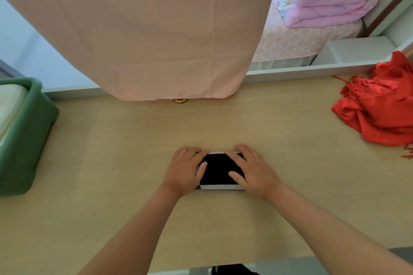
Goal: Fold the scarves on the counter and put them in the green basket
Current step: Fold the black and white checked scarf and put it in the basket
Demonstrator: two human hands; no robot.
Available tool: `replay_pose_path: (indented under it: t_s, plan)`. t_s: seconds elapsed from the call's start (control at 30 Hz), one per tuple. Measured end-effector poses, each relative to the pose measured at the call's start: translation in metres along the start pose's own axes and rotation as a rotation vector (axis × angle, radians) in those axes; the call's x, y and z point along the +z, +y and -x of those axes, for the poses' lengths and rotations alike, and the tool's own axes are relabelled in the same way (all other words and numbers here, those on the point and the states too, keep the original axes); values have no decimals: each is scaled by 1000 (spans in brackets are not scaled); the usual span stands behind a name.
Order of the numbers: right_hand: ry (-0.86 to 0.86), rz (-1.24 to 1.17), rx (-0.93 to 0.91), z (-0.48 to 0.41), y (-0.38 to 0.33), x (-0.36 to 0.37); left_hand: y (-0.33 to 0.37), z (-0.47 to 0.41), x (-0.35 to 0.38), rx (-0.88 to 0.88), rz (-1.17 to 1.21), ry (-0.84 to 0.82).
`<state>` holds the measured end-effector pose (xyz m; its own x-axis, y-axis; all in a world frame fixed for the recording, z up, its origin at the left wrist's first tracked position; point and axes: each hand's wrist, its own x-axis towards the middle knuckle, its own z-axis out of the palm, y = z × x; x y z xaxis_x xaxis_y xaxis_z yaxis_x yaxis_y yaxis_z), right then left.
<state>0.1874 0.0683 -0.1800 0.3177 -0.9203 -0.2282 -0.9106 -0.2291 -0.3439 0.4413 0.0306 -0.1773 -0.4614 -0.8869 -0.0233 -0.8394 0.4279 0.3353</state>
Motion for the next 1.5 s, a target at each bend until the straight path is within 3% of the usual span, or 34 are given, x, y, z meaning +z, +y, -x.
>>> replay_pose_path:
  t_s: [0.27,0.67,0.83,0.97,1.13,1.2,1.33,1.5]
  plan:
    - [-70,49,-80,-17,-107,19,-70,78,-29,-90,-41,5]
    - [-151,53,-151,-50,-341,83,-227,243,-81,-231,-182,47]
    - [-124,128,-169,-69,-420,106,-255,284,-104,-172,-165,113]
    - [-75,155,-222,-67,-455,124,-281,312,-103,-204,-133,23]
    - [-180,219,-290,-65,-447,128,-317,330,-110,-190,-116,20]
    - [-211,245,-284,-68,-445,127,-324,338,-113,-316,16,42]
    - [-229,270,-250,-72,-449,125,-320,346,-121,-763,324,116]
    - [-174,368,-235,-85,-445,121,-307,312,-136,-1134,601,47]
